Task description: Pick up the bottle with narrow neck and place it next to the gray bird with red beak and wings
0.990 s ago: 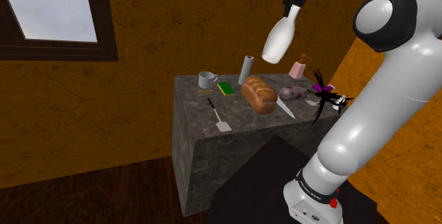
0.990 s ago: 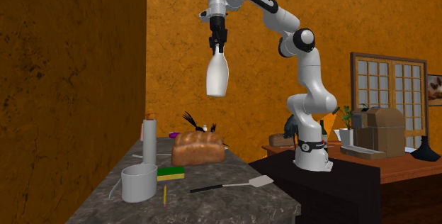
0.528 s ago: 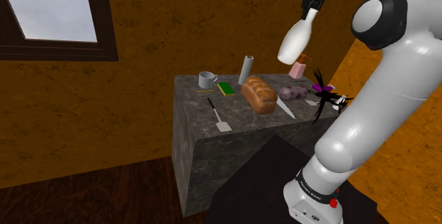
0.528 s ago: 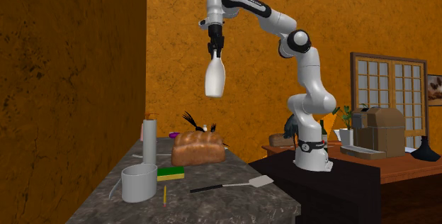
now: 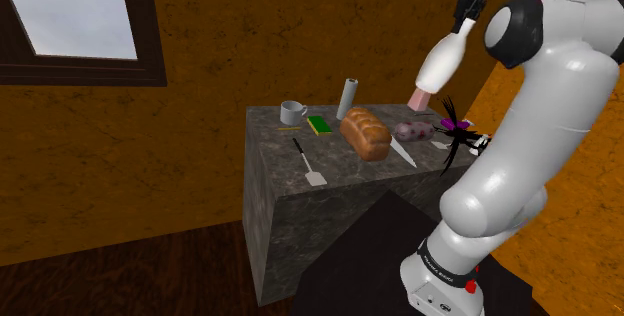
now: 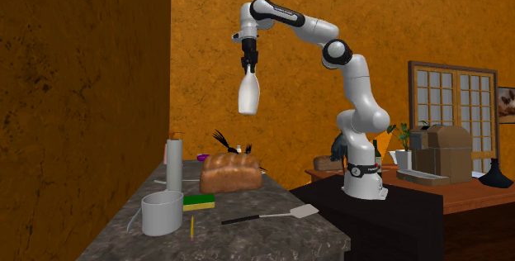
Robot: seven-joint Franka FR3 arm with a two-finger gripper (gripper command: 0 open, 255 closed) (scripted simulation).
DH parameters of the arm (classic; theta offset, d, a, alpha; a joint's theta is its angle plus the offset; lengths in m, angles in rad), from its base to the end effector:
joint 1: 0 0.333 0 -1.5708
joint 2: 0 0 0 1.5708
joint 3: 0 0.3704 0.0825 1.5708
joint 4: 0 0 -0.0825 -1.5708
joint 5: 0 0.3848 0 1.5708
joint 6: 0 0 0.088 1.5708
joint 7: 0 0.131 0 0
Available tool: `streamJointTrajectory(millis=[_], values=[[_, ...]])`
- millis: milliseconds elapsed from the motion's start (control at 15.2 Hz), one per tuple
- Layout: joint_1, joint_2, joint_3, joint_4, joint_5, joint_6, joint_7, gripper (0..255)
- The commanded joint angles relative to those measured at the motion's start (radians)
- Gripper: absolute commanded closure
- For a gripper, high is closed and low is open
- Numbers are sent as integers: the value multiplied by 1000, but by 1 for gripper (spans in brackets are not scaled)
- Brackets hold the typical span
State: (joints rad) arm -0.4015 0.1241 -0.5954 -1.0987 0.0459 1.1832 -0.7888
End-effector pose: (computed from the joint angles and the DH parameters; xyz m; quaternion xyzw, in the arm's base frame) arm 0.3236 -0.4274 0.7748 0.9954 -0.0940 -0.0164 0.0010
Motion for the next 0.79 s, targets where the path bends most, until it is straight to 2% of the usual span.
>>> streamJointTrajectory(millis=[0,198,396,528,726], values=[[-60,64,-32,81,42,-27,-73,255],[-169,162,-63,205,113,-68,-168,255],[-317,287,-70,392,206,-140,-242,255],[-253,220,-74,252,153,-63,-235,255],[-193,154,-77,108,105,20,-222,255]])
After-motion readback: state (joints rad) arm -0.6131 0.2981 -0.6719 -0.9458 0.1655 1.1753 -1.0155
